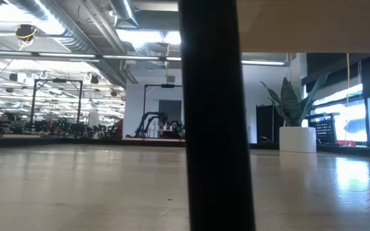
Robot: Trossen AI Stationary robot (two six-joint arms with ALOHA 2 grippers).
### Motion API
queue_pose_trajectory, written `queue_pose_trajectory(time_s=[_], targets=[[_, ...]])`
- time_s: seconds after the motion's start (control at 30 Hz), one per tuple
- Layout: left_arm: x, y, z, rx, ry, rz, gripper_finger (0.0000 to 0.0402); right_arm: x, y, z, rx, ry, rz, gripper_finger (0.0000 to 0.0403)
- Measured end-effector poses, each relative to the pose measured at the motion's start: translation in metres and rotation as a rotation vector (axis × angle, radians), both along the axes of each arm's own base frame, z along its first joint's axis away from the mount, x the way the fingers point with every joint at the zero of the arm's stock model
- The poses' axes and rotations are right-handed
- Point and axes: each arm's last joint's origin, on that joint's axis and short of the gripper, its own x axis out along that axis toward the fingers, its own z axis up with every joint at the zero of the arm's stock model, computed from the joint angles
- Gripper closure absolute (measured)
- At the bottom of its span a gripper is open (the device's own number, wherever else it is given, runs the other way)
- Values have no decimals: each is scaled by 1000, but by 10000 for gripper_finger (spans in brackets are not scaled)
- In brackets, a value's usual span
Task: Pick and place medicine bottles onto shelf by color
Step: Return to Home Position
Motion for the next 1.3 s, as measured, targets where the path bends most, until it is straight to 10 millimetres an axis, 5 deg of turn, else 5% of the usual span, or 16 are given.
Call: queue_pose_trajectory(time_s=[0.3, 0.6, 1.1, 1.3], targets=[[0, 4, -1, -20, 32, 155, 126, -1, -16, 36, -178, -103, -255, 298], [-17, 5, -2, 50, 89, 272, 194, -4, -52, 65, -236, -70, -451, 378], [-127, -6, 19, 131, -43, 463, 351, -17, -124, 84, -178, -21, -365, 397], [-172, -11, -1, 91, -126, 534, 397, -22, -149, 82, -80, -16, -261, 399]])
